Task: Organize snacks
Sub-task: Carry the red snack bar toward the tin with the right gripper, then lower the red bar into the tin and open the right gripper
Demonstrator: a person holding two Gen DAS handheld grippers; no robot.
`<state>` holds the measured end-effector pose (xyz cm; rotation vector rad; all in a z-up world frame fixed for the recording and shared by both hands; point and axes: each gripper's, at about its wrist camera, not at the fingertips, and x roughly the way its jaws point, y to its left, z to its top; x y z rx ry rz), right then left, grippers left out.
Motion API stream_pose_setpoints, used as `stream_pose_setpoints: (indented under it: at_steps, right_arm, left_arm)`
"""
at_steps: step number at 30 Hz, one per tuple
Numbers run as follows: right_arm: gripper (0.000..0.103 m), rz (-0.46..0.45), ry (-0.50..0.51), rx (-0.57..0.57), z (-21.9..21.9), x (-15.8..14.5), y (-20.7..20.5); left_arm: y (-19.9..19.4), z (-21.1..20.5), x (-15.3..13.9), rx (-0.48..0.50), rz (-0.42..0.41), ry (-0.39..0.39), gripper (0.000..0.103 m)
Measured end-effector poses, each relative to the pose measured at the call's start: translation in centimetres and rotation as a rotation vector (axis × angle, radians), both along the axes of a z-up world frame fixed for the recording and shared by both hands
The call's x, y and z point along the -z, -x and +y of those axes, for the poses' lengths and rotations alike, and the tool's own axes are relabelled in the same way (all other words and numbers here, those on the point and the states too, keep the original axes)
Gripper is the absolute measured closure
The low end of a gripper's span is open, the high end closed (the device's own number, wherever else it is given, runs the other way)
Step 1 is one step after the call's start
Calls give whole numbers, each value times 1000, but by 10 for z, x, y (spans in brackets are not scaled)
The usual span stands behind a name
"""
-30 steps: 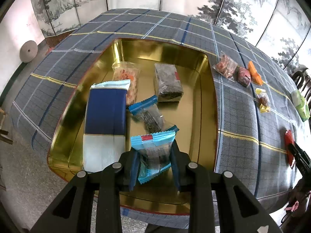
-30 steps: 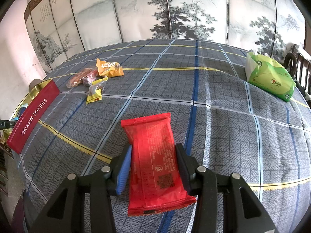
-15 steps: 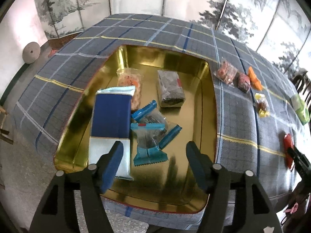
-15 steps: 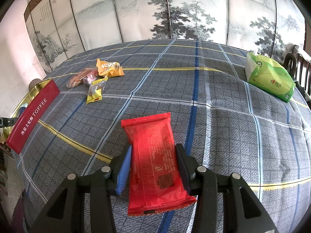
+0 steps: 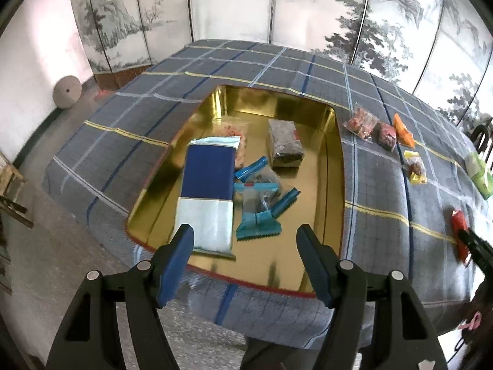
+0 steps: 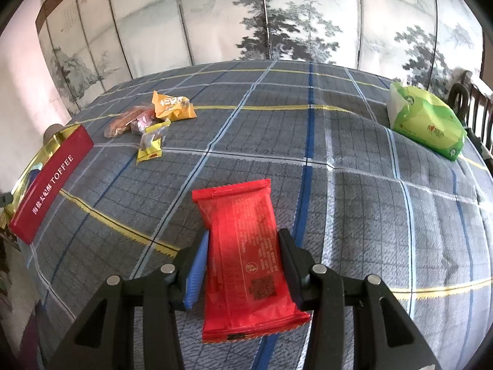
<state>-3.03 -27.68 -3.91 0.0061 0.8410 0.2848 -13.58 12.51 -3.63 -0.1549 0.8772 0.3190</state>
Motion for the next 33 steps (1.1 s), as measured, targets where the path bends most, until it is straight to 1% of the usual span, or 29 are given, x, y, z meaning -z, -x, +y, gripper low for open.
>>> stream_pose_setpoints:
  at_steps: [2, 5, 9, 13, 14, 16, 18, 20, 23, 25, 30, 33]
  right_arm:
    - [58, 6, -8, 3, 1, 0, 1]
    - [58, 15, -17, -1, 4, -1, 4]
    - [58, 22, -31, -7, 9, -6, 8]
    - [58, 11, -44, -36, 21, -19, 12]
    - [58, 7, -43, -49, 27, -24, 13]
    - [58, -4, -47, -72, 37, -32, 15]
    - [58, -17, -50, -104, 52, -42, 18]
    - [58, -28, -57, -140, 69, -53, 19]
    - [58, -45, -77, -197, 96, -68, 21]
    - [58, -51, -84, -235, 115, -77, 21]
    - [58, -60, -103, -331, 169, -95, 19]
    - [58, -54, -116, -388, 203, -101, 14]
  left_arm:
    - [4, -5, -1, 5, -3, -30, 38]
    - [7, -9, -2, 11, -3, -53, 38]
    - [11, -10, -3, 21, -7, -57, 37]
    - [16, -10, -4, 27, -15, -49, 37]
    - [17, -9, -4, 29, -17, -46, 35]
    - [21, -8, -5, 31, -24, -42, 28]
    - [24, -7, -6, 29, -30, -49, 18]
    - [27, -6, -6, 36, -29, -52, 14]
    - [28, -4, -4, 38, -2, -60, 1]
    - [29, 0, -3, 57, 5, -30, 1]
    - [40, 11, -4, 59, -28, 21, 1]
    - [48, 16, -6, 25, -66, -2, 1]
